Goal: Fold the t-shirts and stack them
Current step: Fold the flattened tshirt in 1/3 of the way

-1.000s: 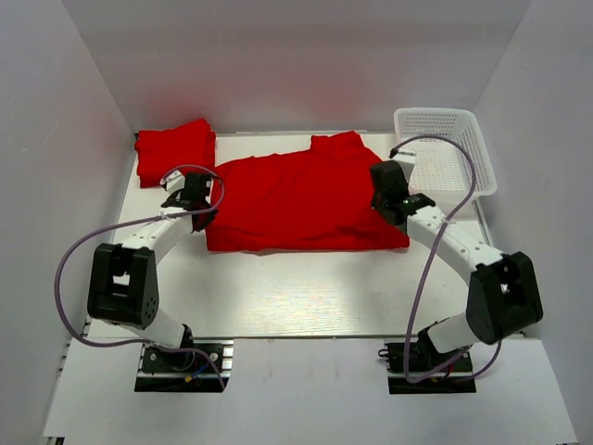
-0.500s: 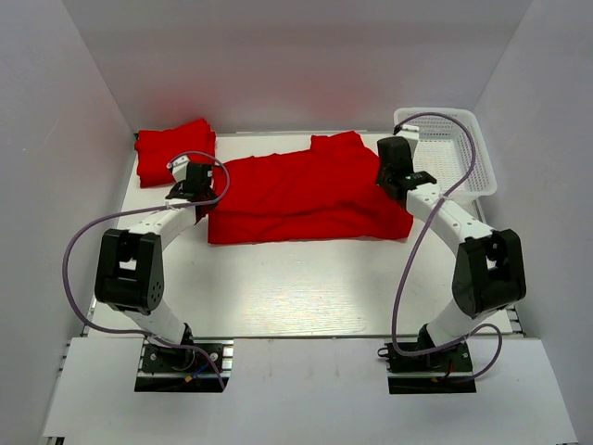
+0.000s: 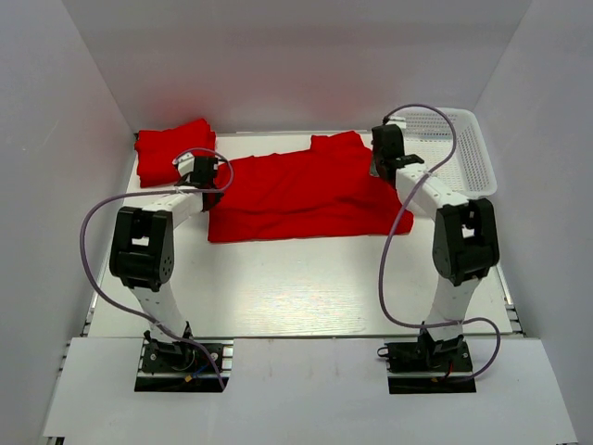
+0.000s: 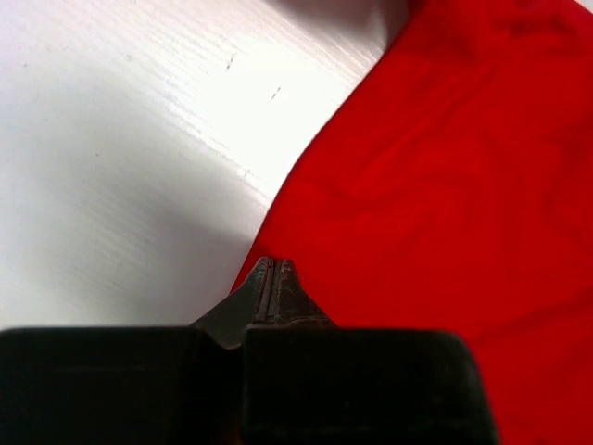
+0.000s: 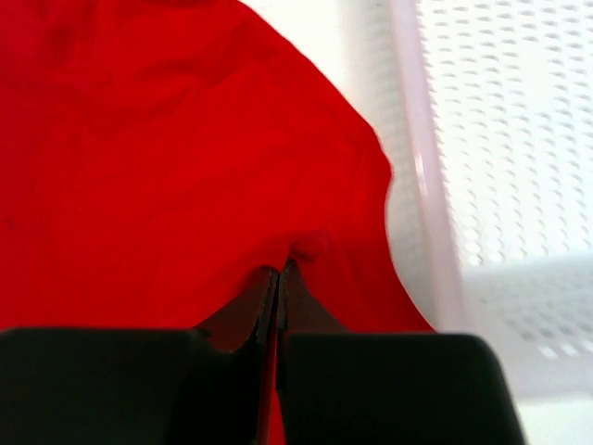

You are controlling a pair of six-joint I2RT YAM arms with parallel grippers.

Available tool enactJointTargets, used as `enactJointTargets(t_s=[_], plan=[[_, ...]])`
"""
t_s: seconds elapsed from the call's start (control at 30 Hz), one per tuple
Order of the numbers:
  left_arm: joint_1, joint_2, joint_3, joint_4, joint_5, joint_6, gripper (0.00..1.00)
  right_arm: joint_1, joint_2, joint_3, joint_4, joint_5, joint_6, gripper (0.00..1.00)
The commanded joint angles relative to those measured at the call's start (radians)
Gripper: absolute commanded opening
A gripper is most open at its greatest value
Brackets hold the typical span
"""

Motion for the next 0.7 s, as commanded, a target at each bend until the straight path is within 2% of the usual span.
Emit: enactJointTargets(t_s=[0.0,0.03,0.1,0.13,0.2,0.23,0.3,0.33,0.4,0.47,0.67], plan=[[0.008,0.028,0.069,-0.024,-0.041,-0.035,0.0,-0.01,0.071,0.105,0.016,-0.032,-0.02,0.0],[0.008,0.041,0.081,-0.053,-0.064,-0.046,0.01,-0.015,0.114,0.148,-0.012,-0.041,-0.015,0.0],[0.019,0.067,0.126,-0.081,-0.064,-0.057,0.23,-0.018,0.201,0.252,-0.035,-0.04,-0.006,0.0],[0.019,0.093,0.159,-0.11,-0.055,-0.066,0.33,-0.018,0.223,0.28,-0.073,-0.055,-0.002,0.07],[0.028,0.102,0.187,-0.133,-0.044,-0.066,0.72,-0.018,0.295,0.387,-0.127,-0.083,0.002,0.15],[0.028,0.111,0.206,-0.143,-0.033,-0.066,0.82,-0.018,0.307,0.407,-0.139,-0.089,-0.004,0.24],[0.037,0.111,0.224,-0.169,-0.033,-0.075,0.99,-0.018,0.327,0.462,-0.161,-0.115,-0.008,0.34],[0.037,0.111,0.233,-0.178,-0.033,-0.075,0.99,-0.019,0.328,0.47,-0.161,-0.123,-0.018,0.48],[0.037,0.075,0.233,-0.189,-0.043,-0.075,0.99,-0.018,0.305,0.458,-0.164,-0.141,-0.04,0.63],[0.037,0.043,0.218,-0.18,-0.043,-0.075,0.99,-0.018,0.274,0.429,-0.159,-0.17,-0.047,0.9],[0.037,-0.073,0.151,-0.179,-0.009,-0.042,0.99,-0.01,0.111,0.201,-0.083,-0.305,-0.098,0.9]])
